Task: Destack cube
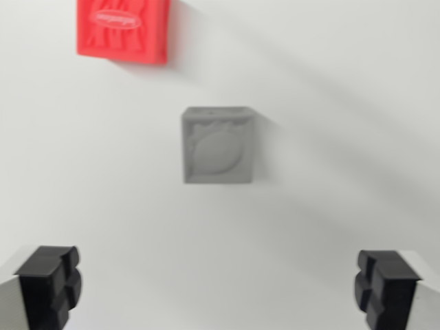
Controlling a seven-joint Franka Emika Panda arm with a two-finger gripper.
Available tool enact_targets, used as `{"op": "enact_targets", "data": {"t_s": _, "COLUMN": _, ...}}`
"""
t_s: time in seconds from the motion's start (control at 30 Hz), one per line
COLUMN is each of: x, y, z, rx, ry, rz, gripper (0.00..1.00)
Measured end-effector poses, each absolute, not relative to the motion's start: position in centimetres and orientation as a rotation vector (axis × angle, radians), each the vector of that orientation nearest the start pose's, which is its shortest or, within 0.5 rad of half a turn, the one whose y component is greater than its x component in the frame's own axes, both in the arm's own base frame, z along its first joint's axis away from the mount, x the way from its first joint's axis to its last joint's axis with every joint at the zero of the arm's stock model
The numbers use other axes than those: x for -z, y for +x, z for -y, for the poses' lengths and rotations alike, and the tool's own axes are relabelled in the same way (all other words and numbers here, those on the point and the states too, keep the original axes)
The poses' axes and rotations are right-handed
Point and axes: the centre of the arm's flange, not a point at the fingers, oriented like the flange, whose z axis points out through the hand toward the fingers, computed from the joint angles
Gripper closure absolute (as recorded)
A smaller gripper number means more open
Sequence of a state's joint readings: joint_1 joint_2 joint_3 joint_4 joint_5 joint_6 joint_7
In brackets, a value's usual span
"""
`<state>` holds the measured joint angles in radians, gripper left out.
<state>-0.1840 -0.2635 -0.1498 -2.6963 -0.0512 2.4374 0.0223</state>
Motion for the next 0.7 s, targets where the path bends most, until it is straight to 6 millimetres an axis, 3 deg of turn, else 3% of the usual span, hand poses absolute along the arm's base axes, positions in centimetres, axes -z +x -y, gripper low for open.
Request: {"op": "enact_targets", "data": {"t_s": 0.7, "x": -38.7, "y": 37.8, "z": 12.8, "rx": 0.007, "ry": -3.097, "rz": -0.488, "gripper": 0.0}}
